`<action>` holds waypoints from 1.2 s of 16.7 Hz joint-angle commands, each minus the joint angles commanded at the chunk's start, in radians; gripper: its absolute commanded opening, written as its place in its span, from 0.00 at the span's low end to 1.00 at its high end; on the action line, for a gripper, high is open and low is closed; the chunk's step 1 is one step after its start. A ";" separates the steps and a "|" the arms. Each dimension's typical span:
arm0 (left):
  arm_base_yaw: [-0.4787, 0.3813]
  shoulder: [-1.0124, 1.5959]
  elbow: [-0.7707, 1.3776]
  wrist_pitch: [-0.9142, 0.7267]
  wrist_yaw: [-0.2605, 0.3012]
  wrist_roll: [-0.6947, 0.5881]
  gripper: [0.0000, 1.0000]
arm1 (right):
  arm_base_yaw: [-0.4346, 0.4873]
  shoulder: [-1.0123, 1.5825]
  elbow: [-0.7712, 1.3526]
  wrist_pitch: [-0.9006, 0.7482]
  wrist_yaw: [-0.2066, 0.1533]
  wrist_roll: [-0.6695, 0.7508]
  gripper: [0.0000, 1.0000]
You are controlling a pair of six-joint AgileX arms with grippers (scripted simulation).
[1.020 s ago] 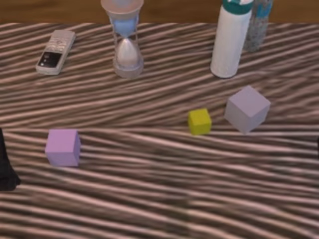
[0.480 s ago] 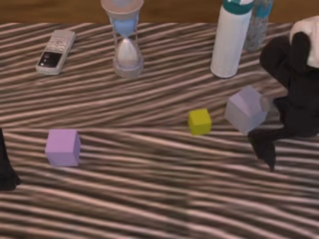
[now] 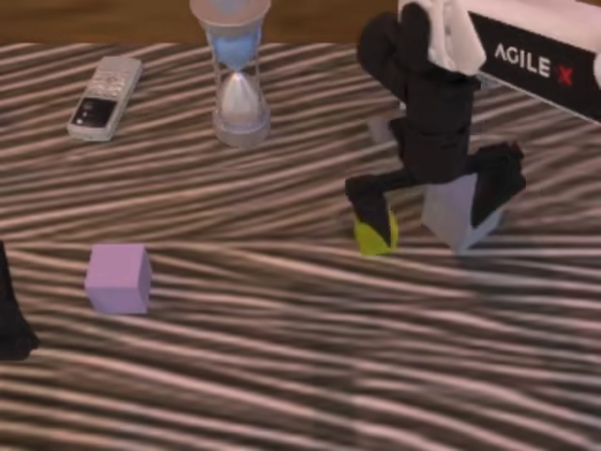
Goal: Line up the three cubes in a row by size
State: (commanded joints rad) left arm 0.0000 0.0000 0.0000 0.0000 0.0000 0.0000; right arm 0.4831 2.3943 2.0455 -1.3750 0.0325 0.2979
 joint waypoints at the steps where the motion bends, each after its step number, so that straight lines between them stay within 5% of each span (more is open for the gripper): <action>1: 0.000 0.000 0.000 0.000 0.000 0.000 1.00 | 0.013 0.027 0.066 -0.003 -0.006 0.007 1.00; 6: 0.000 0.000 0.000 0.000 0.000 0.000 1.00 | 0.051 0.092 0.241 0.002 -0.026 0.027 1.00; 13: 0.000 0.000 0.000 0.000 0.000 0.000 1.00 | 0.048 0.091 0.226 0.018 -0.026 0.025 1.00; 20: 0.000 0.000 0.000 0.000 0.000 0.000 1.00 | 0.052 0.141 0.018 0.282 -0.026 0.028 1.00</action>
State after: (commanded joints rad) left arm 0.0000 0.0000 0.0000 0.0000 0.0000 0.0000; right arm 0.5349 2.5350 2.0638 -1.0932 0.0069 0.3262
